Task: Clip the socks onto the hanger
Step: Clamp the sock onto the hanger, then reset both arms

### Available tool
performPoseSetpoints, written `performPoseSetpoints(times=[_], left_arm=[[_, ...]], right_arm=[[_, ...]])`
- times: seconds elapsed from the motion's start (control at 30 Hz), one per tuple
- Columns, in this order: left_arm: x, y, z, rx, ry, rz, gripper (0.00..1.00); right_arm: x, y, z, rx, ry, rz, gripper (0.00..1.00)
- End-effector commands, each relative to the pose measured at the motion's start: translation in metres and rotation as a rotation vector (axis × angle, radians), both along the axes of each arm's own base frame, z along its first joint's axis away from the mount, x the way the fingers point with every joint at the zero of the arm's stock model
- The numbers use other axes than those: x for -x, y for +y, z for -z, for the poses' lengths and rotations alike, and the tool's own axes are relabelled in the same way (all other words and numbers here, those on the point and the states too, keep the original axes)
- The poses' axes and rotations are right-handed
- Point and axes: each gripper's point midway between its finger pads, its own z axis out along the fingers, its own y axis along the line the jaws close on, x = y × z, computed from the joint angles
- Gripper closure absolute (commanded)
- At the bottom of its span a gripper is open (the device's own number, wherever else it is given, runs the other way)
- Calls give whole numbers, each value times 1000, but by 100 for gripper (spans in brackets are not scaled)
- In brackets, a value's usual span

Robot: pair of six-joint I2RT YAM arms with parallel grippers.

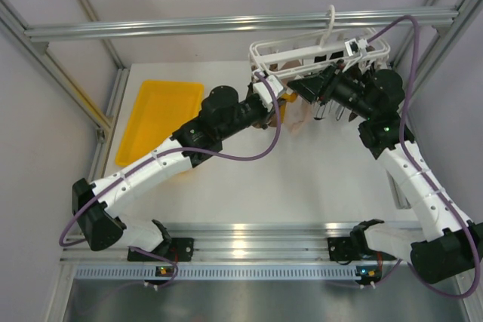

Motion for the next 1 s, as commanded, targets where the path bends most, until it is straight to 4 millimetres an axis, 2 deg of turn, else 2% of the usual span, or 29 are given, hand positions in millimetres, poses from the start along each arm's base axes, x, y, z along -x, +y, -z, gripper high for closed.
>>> performPoseSetpoints(times=[0.0, 0.17, 0.23, 0.27, 0.3, 0.33, 0.37, 0.4, 0.5, 0.57, 0.6, 0.63, 0.67, 0.7, 0.77, 0.87, 0.9, 0.93, 0.97], left_arm=[[5, 1, -49, 109, -104, 16, 100], [3, 1, -42, 95, -89, 7, 100], [5, 1, -38, 84, -78, 12, 98], [5, 2, -38, 84, -70, 10, 88], [6, 2, -31, 70, -53, 14, 83], [7, 3, -29, 66, -44, 15, 80], [9, 3, -22, 59, -26, 18, 69], [12, 5, -19, 50, -9, 27, 65], [20, 10, -2, 22, 60, 33, 48], [26, 13, 9, 13, 108, 41, 41], [31, 18, 14, 2, 135, 39, 40], [35, 21, 16, 6, 157, 35, 40], [39, 24, 29, -1, 202, 34, 40], [47, 31, 28, -1, 214, 40, 39], [56, 39, 41, -16, 264, 43, 34], [64, 58, 53, -16, 385, 23, 23], [54, 73, 58, -4, 428, -24, 18], [54, 81, 63, 22, 492, -42, 2], [48, 102, 70, 37, 541, -79, 2]], right_arm=[[7, 2, -27, -16, -75, -15, 50], [9, 1, -27, -16, -64, -16, 41], [13, 0, -29, -17, -70, -17, 35], [13, 0, -29, -16, -64, -18, 31], [14, -1, -28, -12, -61, -17, 25], [18, -2, -30, -10, -67, -17, 24], [18, -2, -25, -2, -50, -15, 22], [19, -3, -23, 3, -46, -11, 18], [27, -6, -17, 16, -36, -7, 16], [33, -10, -12, 23, -39, -2, 15], [38, -12, -2, 41, -9, 0, 14], [41, -13, 2, 48, -3, 2, 14], [43, -15, 5, 56, 1, 8, 13], [51, -18, 13, 69, 13, 12, 13], [58, -22, 21, 87, 17, 18, 12], [72, -31, 36, 124, 29, 37, 10], [79, -36, 35, 130, 9, 52, 9], [82, -39, 44, 145, 34, 59, 5], [85, -41, 47, 151, 37, 68, 0]])
